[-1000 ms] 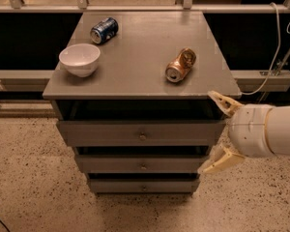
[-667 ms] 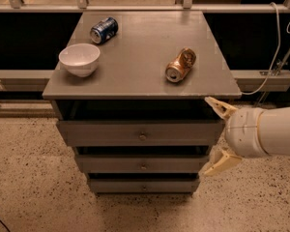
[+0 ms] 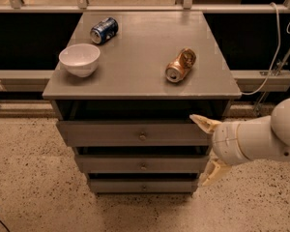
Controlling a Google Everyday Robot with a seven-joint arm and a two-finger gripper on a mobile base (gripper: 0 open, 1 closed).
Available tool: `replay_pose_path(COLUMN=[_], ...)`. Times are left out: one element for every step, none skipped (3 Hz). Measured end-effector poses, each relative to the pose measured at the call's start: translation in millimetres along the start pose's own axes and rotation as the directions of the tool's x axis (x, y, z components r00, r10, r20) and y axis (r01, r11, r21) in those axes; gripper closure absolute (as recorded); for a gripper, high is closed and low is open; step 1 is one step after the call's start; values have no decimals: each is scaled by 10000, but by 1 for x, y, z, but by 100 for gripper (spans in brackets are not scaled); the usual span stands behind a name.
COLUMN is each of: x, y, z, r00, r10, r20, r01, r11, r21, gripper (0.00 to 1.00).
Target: Open top drawer
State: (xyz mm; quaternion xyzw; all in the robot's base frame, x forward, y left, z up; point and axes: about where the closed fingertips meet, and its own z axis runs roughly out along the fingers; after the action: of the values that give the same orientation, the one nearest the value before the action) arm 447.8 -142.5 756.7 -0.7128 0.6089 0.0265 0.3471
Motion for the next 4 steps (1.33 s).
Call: replay_pose_path(x=[16,32,54,74], y=[0,-14,-35,-52], z=[25,47,66,86], r00=[9981,9937,9911,9905], r10=[-564,-983,-995,-766], r20=[-232,-538,-880,-1139], r01=[558,976,1000,761], r11=[9981,9951,9950,9971], r21=[-255,-161,12,-82], gripper=[0,0,0,0])
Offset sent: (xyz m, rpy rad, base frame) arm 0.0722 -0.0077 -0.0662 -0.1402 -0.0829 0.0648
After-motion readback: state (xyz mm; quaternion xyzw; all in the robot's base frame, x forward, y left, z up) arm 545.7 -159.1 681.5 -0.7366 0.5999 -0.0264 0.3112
